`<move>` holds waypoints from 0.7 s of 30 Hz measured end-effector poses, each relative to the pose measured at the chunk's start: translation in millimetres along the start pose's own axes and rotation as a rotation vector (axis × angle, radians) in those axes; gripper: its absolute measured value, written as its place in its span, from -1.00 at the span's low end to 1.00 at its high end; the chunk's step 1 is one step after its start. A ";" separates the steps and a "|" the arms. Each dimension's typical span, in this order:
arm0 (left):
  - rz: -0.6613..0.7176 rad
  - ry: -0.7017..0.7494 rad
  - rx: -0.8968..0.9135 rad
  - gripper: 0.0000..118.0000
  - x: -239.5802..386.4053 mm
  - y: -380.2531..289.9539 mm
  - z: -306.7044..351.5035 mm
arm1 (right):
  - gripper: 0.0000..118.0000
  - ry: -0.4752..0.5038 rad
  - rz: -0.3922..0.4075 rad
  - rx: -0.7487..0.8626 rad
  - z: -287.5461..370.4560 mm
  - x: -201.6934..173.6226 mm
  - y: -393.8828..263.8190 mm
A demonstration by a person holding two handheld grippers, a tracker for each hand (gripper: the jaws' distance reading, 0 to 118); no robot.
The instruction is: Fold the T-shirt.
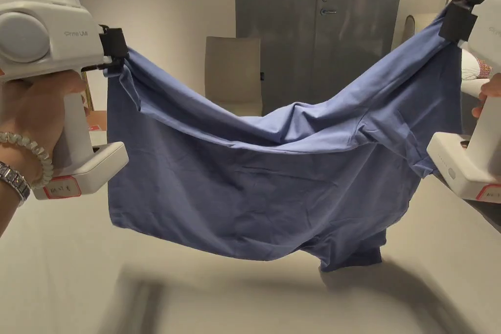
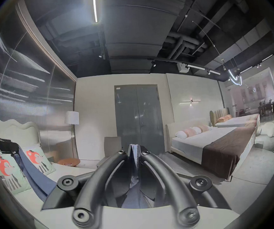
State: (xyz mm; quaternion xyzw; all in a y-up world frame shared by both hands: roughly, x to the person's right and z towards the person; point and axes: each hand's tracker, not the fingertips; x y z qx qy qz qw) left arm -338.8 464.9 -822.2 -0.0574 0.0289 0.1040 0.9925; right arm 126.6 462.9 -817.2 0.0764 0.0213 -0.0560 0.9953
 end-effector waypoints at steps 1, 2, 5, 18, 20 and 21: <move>0.000 0.000 -0.012 -0.88 -1.9 -7.3 1.5 | -0.87 -0.001 0.000 -0.014 2.1 1.0 -5.6; 0.000 0.002 -0.021 -0.88 -3.3 -13.7 4.3 | -0.87 0.004 0.004 -0.028 5.2 2.5 -10.6; -0.019 -0.019 -0.053 -0.88 -7.3 -36.9 20.7 | -0.87 0.016 0.014 -0.059 18.7 9.5 -23.3; 0.007 -0.046 -0.179 -0.88 -21.4 -142.0 153.7 | -0.87 0.038 -0.030 -0.173 160.1 34.1 -77.9; 0.042 -0.042 -0.200 -0.88 -23.7 -155.6 175.5 | -0.87 0.029 -0.029 -0.203 186.2 34.7 -87.1; 0.056 -0.043 -0.209 -0.88 -26.2 -163.6 186.6 | -0.87 0.028 -0.035 -0.224 199.2 36.8 -92.7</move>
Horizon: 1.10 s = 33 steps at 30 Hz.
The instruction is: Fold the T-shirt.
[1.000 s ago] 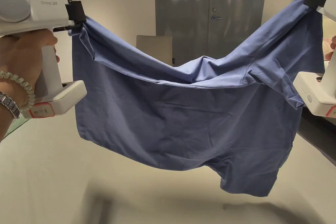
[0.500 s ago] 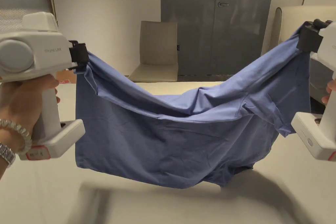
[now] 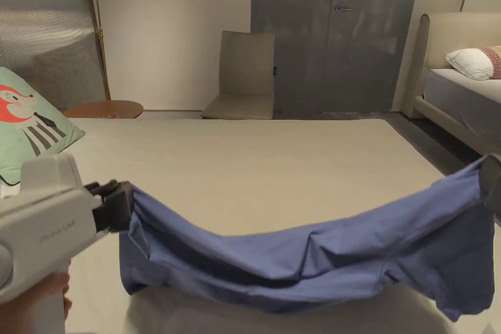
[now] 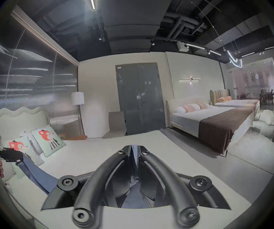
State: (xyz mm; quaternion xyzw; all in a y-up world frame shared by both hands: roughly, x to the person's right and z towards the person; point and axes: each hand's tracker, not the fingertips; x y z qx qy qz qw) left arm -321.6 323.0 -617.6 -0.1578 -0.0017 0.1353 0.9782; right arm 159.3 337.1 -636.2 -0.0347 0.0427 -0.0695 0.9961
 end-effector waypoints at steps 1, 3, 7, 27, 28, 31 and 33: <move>0.015 0.003 -0.007 -0.88 -1.9 -10.6 9.7 | -0.87 -0.001 -0.013 -0.018 11.0 2.8 -8.5; 0.026 0.011 -0.031 -0.88 -4.8 -28.6 24.6 | -0.87 -0.015 -0.033 -0.046 30.1 5.9 -23.7; 0.046 0.042 -0.093 -0.88 -15.5 -69.6 50.2 | -0.87 -0.056 -0.033 -0.114 67.1 8.6 -56.5; 0.108 0.263 -0.485 -0.88 -79.5 -227.8 69.7 | -0.87 -0.264 -0.040 -0.668 108.9 57.9 -225.8; 0.090 0.276 -0.495 -0.88 -79.3 -231.9 68.5 | -0.87 -0.269 -0.035 -0.682 107.3 59.0 -230.8; 0.072 0.295 -0.514 -0.88 -83.5 -239.4 62.9 | -0.87 -0.300 -0.001 -0.703 102.6 67.9 -242.1; 0.068 0.302 -0.524 -0.88 -82.4 -244.1 62.2 | -0.87 -0.308 0.004 -0.716 101.0 71.1 -245.7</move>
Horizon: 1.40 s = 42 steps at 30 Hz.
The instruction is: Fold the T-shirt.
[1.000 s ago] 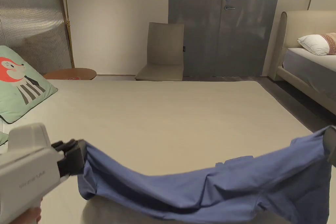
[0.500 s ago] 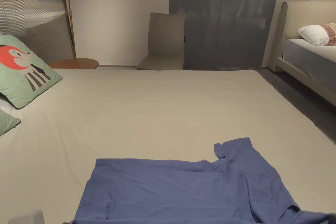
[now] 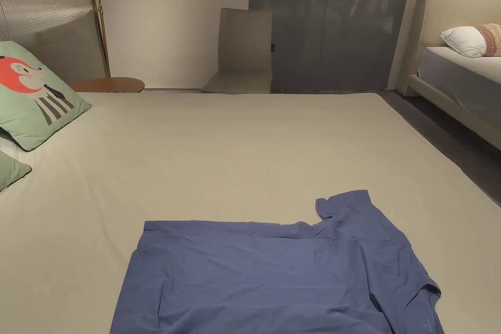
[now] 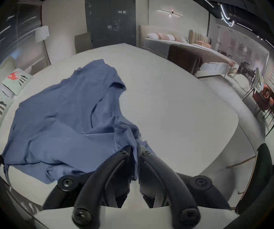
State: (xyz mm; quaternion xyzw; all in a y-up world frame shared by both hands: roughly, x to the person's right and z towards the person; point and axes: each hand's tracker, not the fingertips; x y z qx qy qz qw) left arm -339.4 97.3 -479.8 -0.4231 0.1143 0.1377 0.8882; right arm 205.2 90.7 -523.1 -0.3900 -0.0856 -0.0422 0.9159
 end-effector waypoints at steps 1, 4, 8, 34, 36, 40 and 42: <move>0.000 0.003 -0.004 -0.88 -0.1 -1.1 -1.4 | -0.87 0.002 -0.001 0.000 -0.2 1.2 -1.1; -0.002 0.005 -0.001 -0.88 1.9 -3.8 0.9 | -0.87 0.016 0.014 0.022 2.1 5.7 -3.1; 0.023 0.005 0.071 0.34 5.7 4.5 16.0 | 0.04 0.022 0.037 0.108 18.8 4.8 5.2; -0.115 -0.144 0.443 -1.00 70.2 131.3 44.9 | -0.99 0.227 0.130 0.578 74.1 -101.5 107.7; -0.104 -0.153 0.378 -1.00 66.5 159.0 18.8 | -0.99 0.224 0.131 0.562 63.5 -104.3 113.6; -0.101 -0.142 0.246 -0.93 62.4 212.4 -43.3 | -0.99 0.218 0.136 0.525 38.2 -111.3 122.3; -0.093 -0.117 0.176 0.05 61.1 236.9 -80.6 | -0.99 0.212 0.133 0.503 18.5 -110.8 123.8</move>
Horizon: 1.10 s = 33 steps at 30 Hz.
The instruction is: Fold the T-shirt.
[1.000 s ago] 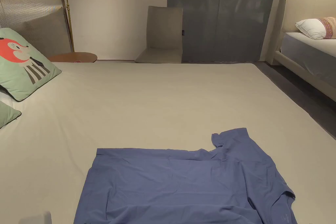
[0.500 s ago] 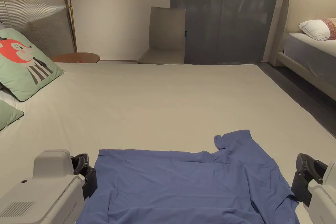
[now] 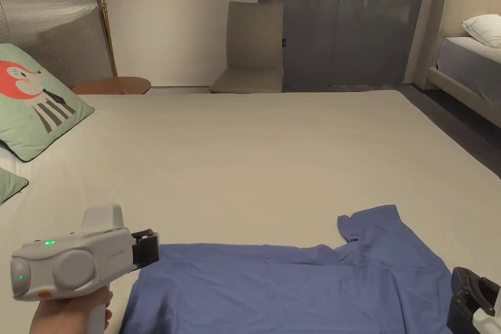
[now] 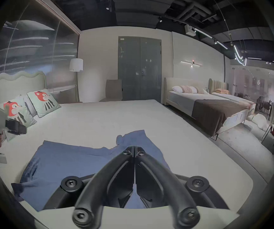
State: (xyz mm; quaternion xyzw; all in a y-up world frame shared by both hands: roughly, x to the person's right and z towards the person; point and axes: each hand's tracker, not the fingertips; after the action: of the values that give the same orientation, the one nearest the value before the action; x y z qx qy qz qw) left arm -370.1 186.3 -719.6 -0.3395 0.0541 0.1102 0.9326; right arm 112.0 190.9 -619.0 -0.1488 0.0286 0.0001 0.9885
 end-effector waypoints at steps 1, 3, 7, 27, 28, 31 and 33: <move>0.000 0.010 -0.044 0.54 1.4 4.4 -14.4 | -0.99 -0.002 -0.001 -0.009 -7.0 -0.1 -1.1; 0.014 0.002 -0.091 0.84 -5.3 11.5 -49.1 | -0.99 -0.005 0.000 -0.033 -22.1 0.0 -3.8; 0.082 0.034 -0.163 0.81 -11.0 17.4 -103.2 | -0.99 -0.013 0.007 -0.077 -50.7 11.3 -15.0; 0.044 0.058 -0.165 -0.96 -1.8 2.4 -107.4 | 0.88 -0.111 -0.056 -0.475 -237.0 60.6 -2.5; 0.030 0.060 -0.159 -0.96 -0.5 2.0 -104.7 | 0.87 -0.125 -0.062 -0.504 -243.7 68.3 -4.5; 0.024 0.037 -0.154 -0.96 -0.5 2.5 -101.7 | 0.66 -0.145 -0.066 -0.593 -270.0 78.5 -19.8; 0.016 0.034 -0.147 -0.96 3.0 2.9 -99.2 | 0.30 -0.138 -0.059 -0.663 -280.9 82.4 -32.9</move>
State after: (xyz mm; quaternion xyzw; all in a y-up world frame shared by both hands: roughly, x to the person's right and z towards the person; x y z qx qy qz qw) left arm -370.5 125.0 -797.6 -0.4084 0.0644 0.1158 0.9032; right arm 178.8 76.1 -882.0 -0.4623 -0.0444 -0.0092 0.8856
